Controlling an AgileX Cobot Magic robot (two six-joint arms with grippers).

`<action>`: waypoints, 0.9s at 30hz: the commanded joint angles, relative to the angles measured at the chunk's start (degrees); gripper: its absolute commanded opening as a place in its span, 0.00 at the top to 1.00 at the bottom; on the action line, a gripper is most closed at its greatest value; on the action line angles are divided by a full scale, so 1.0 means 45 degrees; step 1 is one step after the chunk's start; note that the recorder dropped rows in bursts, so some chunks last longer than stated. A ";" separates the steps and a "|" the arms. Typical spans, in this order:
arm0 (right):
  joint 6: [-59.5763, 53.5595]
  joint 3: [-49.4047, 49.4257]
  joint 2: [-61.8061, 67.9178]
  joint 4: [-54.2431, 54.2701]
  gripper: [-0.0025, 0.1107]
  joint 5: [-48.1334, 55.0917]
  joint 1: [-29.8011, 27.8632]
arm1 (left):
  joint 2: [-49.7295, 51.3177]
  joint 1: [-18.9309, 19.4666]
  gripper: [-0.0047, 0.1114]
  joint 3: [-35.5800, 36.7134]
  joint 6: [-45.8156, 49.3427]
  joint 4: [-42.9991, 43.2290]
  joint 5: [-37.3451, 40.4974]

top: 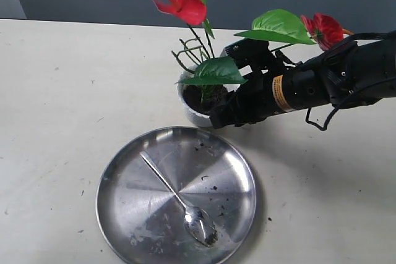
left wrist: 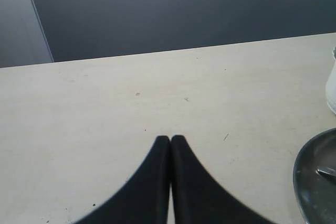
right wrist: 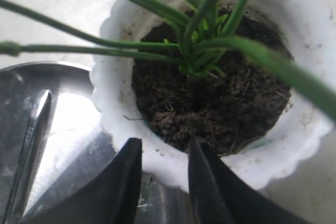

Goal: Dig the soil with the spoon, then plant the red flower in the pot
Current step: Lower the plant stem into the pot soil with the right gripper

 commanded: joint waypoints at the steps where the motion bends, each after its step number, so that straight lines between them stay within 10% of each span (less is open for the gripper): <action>1: 0.0030 0.0091 -0.0081 -0.0101 0.70 0.0143 -0.0070 | -0.0015 -0.0069 0.95 -0.0029 -0.0055 0.0007 -0.0175; 27: -0.0166 -0.1171 -0.0081 -0.0101 0.70 0.0073 -0.0070 | -0.0015 -0.0069 0.95 -0.0029 -0.0055 0.0007 -0.0175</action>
